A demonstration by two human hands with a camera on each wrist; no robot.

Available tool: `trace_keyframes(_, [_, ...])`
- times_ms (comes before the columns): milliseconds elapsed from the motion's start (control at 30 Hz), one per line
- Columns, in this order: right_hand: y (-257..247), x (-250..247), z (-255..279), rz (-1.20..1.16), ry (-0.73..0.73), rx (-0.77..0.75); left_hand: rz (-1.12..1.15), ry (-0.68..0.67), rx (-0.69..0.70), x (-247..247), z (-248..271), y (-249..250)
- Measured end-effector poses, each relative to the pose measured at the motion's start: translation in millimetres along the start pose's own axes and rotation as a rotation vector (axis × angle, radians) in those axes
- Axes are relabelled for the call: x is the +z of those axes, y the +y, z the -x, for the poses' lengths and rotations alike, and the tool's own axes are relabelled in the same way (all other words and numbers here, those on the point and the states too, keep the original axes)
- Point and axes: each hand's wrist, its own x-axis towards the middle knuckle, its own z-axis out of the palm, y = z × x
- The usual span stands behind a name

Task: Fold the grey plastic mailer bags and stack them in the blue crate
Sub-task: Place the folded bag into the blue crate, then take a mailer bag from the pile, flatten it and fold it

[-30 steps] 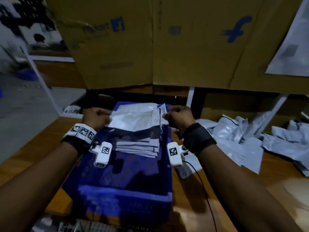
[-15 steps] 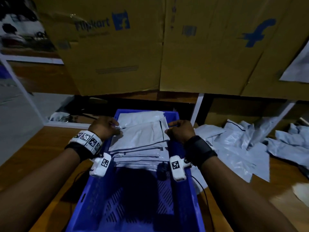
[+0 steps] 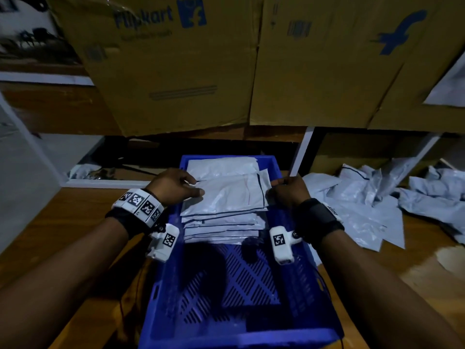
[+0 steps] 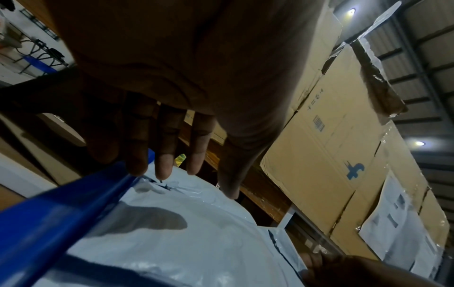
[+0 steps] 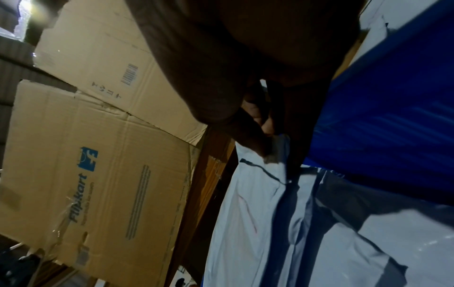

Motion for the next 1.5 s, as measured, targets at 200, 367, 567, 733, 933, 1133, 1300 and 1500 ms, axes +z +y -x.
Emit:
trace_keyframes(200, [0.5,3.0,2.6,0.024,0.067,-0.080,-0.030,0.036,0.023,0.9,12.9,1.0])
trace_keyframes(367, [-4.7,-24.0,22.1,0.014,0.063,-0.115,-0.033,0.040,0.073,-9.3,41.7,23.9])
trace_keyframes(567, [3.1,-85.9,78.4,-0.208,-0.050,-0.161,0.161,0.148,0.223,-3.3,145.2,119.5])
trace_keyframes(733, [52.1,-167.6,123.5,-0.178,-0.110,-0.242,0.342,0.133,0.309,63.6,225.5,215.3])
trace_keyframes(933, [160.5,-275.3,146.4,-0.079,-0.088,-0.195,0.435,0.078,0.231,225.1,228.8,285.4])
trace_keyframes(1133, [238.3,-336.8,124.6,-0.074,-0.090,-0.119,0.524,0.046,0.028,334.9,205.2,304.0])
trace_keyframes(1300, [267.2,-338.2,92.7,-0.074,-0.119,-0.125,0.408,0.054,-0.076,376.6,165.7,290.5])
trace_keyframes(1500, [277.4,-332.3,29.0,-0.076,-0.185,-0.019,0.234,0.172,-0.171,406.5,70.8,251.4])
